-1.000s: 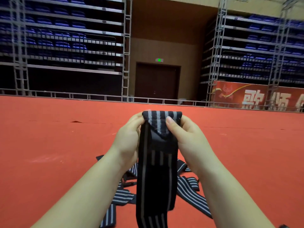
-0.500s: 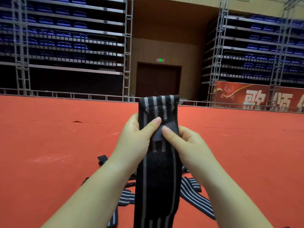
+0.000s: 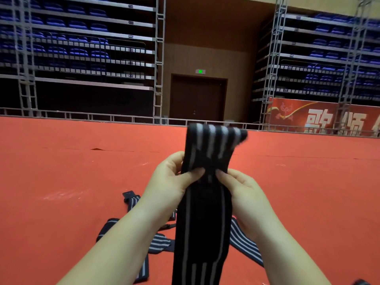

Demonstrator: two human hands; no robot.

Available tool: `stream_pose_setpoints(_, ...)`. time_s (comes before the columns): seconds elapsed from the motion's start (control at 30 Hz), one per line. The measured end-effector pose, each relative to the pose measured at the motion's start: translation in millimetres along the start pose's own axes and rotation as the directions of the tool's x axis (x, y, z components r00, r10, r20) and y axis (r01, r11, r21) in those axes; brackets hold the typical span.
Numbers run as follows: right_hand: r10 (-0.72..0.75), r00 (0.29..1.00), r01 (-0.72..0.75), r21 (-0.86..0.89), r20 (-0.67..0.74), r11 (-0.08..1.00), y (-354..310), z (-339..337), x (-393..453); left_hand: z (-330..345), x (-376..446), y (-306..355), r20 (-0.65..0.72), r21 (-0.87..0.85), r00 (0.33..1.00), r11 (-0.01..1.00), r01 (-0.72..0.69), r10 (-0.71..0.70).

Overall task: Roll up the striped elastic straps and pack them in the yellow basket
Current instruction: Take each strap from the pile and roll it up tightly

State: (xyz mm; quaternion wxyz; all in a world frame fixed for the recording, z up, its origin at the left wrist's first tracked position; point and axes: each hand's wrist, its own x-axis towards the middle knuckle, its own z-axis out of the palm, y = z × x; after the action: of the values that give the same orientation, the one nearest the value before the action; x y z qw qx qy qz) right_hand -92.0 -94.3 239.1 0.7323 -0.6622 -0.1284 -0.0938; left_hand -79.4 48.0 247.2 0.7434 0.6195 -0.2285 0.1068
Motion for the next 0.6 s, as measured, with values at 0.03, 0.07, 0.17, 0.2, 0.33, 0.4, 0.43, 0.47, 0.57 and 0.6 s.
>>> stream_pose_setpoints(0.03, 0.037, 0.999, -0.036, 0.036, -0.018, 0.999, 3, -1, 1, 0, -1, 1, 0.016, 0.034, 1.0, 0.999, -0.007, 0.006)
stream_pose_setpoints(0.07, 0.083, 0.995, -0.078, 0.089, -0.048, 0.993, 5, -1, 2, 0, -1, 1, 0.009, 0.06, 1.0, 0.998, -0.004, 0.003)
stream_pose_setpoints(0.17, 0.224, 0.975, -0.212, 0.289, -0.009, 0.934, 5, -3, 0, 0, -1, 3, -0.064, 0.044, 0.998, 0.999, 0.023, -0.02)
stream_pose_setpoints(0.2, 0.238, 0.968, -0.25, 0.301, 0.075, 0.92, 4, -3, -2, 0, -1, 3, -0.084, 0.04, 0.996, 0.999, 0.026, -0.023)
stream_pose_setpoints(0.33, 0.174, 0.969, -0.197, 0.119, 0.176, 0.973, 4, 0, -8, 2, -4, 3, -0.095, -0.002, 0.994, 0.999, 0.045, -0.045)
stream_pose_setpoints(0.4, 0.064, 0.992, -0.069, 0.043, 0.11, 0.997, 7, 1, -6, 1, -4, 2, -0.09, -0.112, 0.991, 0.989, 0.092, -0.102)
stream_pose_setpoints(0.43, -0.001, 0.997, 0.0, 0.018, 0.073, 1.0, 9, 1, -5, 0, -3, 1, -0.076, -0.191, 0.988, 0.974, 0.118, -0.135)
stream_pose_setpoints(0.47, -0.067, 0.997, 0.068, -0.014, 0.042, 0.998, 10, 1, -4, -1, -3, 0, -0.04, -0.255, 0.985, 0.955, 0.152, -0.167)
stream_pose_setpoints(0.57, -0.209, 0.977, 0.204, -0.118, -0.032, 0.972, 9, 2, -5, -2, -9, -4, 0.095, -0.113, 0.969, 0.964, 0.239, -0.229)
stream_pose_setpoints(0.6, -0.231, 0.972, 0.223, -0.132, -0.045, 0.966, 9, 2, -6, 1, -13, -5, 0.123, -0.01, 0.965, 0.972, 0.234, -0.231)
